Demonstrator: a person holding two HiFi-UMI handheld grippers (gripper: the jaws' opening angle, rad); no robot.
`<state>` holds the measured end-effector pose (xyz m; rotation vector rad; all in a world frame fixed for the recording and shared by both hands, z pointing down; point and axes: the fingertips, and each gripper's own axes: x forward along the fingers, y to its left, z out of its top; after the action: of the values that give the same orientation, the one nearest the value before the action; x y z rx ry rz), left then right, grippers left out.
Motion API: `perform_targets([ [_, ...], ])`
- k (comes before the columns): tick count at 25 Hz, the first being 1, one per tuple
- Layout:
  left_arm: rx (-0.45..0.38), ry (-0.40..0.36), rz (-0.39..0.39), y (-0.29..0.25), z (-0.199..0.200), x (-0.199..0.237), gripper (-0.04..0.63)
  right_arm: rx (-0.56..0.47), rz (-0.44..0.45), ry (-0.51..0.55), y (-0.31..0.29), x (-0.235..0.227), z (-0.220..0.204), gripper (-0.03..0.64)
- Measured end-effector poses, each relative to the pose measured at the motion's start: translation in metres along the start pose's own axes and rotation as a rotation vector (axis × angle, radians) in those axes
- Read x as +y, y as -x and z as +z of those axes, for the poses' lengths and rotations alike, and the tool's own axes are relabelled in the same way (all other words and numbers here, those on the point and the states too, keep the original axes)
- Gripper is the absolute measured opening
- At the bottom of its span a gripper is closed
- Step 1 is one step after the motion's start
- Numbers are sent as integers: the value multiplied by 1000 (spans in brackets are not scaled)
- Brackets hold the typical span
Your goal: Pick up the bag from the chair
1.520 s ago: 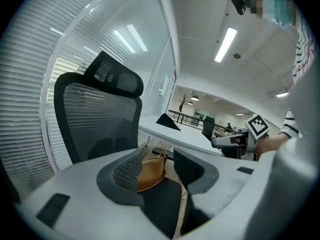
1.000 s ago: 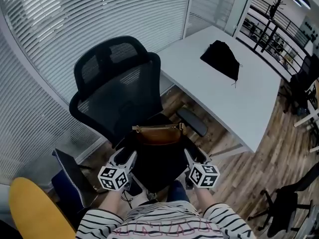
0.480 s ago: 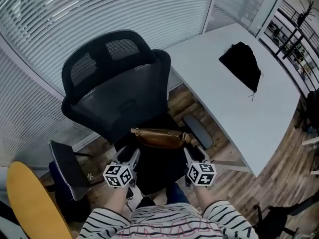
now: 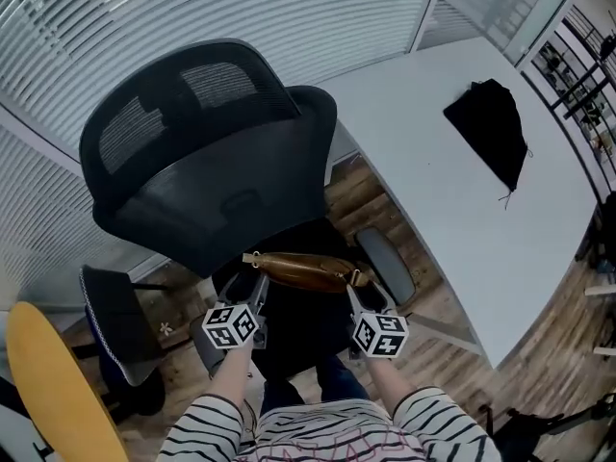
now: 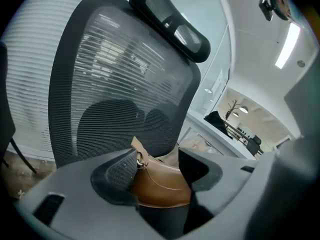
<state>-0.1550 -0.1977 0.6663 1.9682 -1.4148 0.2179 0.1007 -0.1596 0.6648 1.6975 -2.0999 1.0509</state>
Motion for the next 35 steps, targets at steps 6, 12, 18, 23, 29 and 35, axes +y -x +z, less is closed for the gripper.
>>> perform_targets([
  [6,-1,29,20,-33,-3,18,262,16,-25,3,-25,-12,-5,238],
  [12,4,41,54,-57,-2,38,273,72,-3,28,-45,-11,-18,250],
  [18,48,24,-1,-79,-9,32,273,83,36,18,-56,-13,-18,250],
  [23,74,26,19,-80,-16,35,126,109,52,10,-56,-18,-22,202],
  [29,79,21,28,-69,-17,27,106,140,40,41,-53,-21,-21,166],
  [35,90,-15,29,-49,-19,10,98,145,19,78,-40,-27,-20,138],
])
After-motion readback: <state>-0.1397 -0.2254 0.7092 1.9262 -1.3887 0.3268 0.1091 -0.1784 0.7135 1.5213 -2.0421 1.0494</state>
